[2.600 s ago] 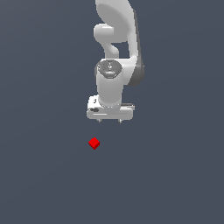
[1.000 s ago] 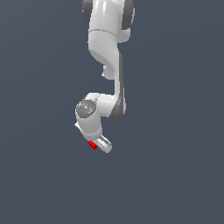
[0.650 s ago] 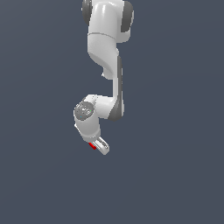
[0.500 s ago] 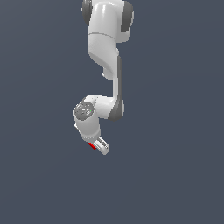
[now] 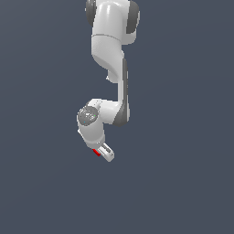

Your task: Pick up the red cube and move it to a goal position.

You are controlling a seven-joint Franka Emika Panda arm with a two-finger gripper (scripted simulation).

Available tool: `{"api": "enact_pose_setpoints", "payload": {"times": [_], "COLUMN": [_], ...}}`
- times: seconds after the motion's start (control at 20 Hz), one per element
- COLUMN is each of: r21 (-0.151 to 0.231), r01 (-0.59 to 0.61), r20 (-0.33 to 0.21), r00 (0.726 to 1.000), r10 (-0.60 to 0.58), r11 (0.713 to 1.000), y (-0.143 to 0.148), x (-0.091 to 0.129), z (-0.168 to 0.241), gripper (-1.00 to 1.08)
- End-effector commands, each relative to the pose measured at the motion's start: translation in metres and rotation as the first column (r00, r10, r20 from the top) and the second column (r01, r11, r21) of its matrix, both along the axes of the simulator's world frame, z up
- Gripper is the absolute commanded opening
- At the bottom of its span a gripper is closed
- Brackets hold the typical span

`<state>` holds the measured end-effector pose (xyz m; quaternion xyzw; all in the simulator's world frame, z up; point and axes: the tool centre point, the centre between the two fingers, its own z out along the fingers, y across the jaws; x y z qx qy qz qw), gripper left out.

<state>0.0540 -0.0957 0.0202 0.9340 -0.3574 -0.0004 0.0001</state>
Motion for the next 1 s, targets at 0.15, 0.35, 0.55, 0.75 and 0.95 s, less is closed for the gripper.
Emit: {"api": "enact_pose_setpoints", "payload": {"times": [0.15, 0.35, 0.55, 0.75, 0.95], "r21": [0.000, 0.000, 0.000, 0.000, 0.000], "r01": [0.000, 0.000, 0.001, 0.001, 0.001], "r20": [0.001, 0.001, 0.001, 0.001, 0.001], "r00": [1.000, 1.000, 1.000, 1.000, 1.000], "r10": [0.000, 0.000, -0.001, -0.001, -0.001], "r11": [1.000, 1.000, 1.000, 1.000, 1.000], "y": [0.000, 0.000, -0.001, -0.002, -0.002], "x": [0.002, 0.004, 0.008, 0.013, 0.019], "z": [0.013, 0.037, 0.071, 0.113, 0.158], "gripper": [-1.00, -1.00, -1.00, -1.00, -1.00]}}
